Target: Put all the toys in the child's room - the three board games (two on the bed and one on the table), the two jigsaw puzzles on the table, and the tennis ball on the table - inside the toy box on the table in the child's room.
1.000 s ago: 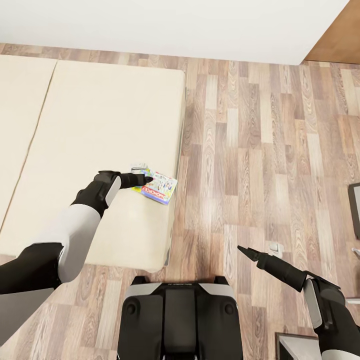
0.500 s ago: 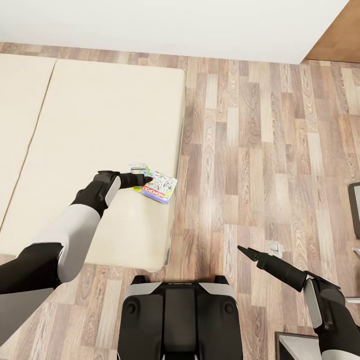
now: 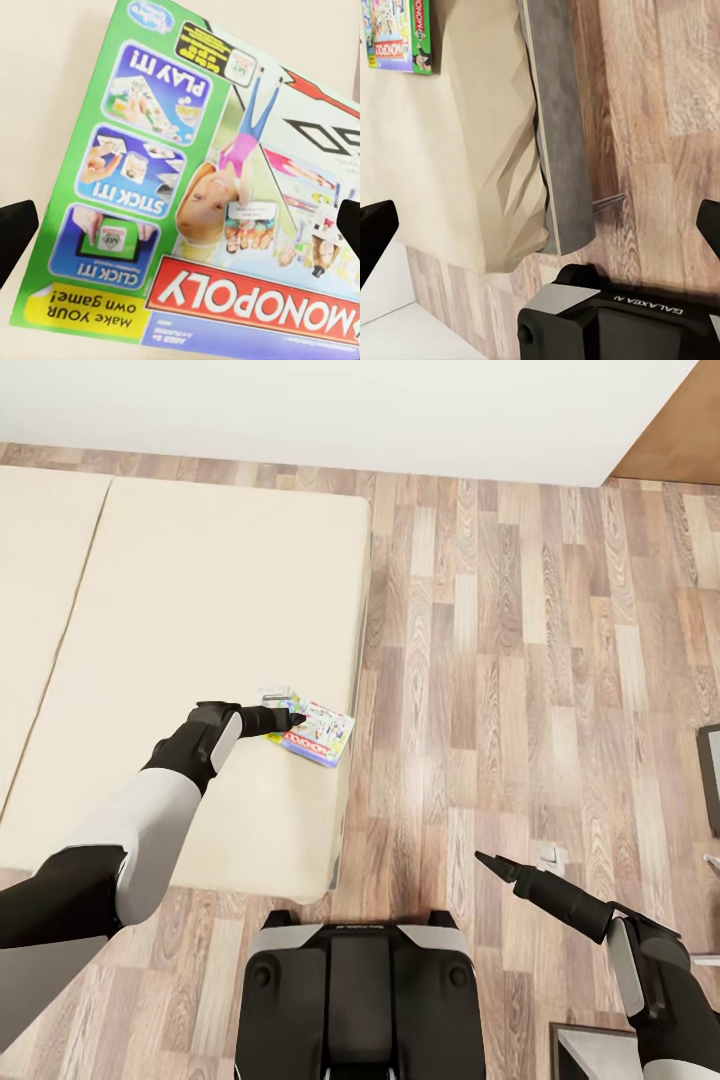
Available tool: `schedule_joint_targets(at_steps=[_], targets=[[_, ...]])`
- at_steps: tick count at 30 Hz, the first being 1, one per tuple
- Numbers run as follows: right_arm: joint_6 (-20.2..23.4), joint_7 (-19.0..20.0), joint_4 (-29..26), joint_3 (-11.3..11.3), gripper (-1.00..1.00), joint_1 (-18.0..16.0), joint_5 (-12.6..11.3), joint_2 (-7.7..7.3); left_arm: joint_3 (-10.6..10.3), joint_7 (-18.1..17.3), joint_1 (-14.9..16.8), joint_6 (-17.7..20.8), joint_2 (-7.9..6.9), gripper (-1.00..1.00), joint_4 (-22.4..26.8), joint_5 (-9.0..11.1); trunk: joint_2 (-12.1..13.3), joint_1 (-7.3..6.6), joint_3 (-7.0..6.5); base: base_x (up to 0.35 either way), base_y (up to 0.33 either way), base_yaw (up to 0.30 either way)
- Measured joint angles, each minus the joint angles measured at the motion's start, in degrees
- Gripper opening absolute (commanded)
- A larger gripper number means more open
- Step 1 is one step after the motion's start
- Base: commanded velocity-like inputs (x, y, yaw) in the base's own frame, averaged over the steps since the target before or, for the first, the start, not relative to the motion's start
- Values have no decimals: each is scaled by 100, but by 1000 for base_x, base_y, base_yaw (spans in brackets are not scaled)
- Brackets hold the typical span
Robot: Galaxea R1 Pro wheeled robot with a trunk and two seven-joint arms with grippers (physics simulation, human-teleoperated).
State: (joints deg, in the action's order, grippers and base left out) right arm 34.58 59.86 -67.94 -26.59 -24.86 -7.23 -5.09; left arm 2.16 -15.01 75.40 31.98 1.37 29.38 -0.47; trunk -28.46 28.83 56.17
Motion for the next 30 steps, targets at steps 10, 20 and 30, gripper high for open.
schedule_joint_targets(at_steps=[10,20,30], targets=[[-3,-4,0,0,100,0,3,0,-2,-4,5,1,-20,100,73,-31,-4,-4,75,0,0,0],[-9,9,0,0,100,0,3,0,-10,1,6,-1,-10,100,91,-68,-4,-4,83,0,0,0],[-16,3,0,0,100,0,2,0,0,-7,3,-1,-40,100,105,29,-2,-2,84,0,0,0]])
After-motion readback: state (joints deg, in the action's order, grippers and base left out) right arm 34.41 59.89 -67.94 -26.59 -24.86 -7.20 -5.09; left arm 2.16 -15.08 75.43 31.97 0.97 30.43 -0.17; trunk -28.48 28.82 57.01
